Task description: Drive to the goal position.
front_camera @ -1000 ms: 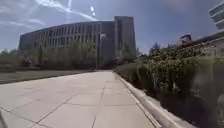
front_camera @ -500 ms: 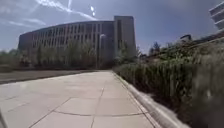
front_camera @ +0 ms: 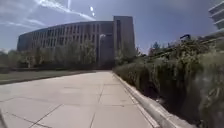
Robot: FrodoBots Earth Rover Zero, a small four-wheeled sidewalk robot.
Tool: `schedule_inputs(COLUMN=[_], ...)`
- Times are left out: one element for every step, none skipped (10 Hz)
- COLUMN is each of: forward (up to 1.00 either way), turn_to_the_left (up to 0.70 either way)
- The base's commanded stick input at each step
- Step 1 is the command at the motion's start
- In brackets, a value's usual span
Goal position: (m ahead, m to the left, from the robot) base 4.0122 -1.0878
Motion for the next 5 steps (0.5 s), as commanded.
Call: schedule_inputs(forward=[0.7, 0.7, 0.7, 0.7, 0.7], turn_to_the_left=[-0.05, -0.05, -0.05, -0.05, -0.05])
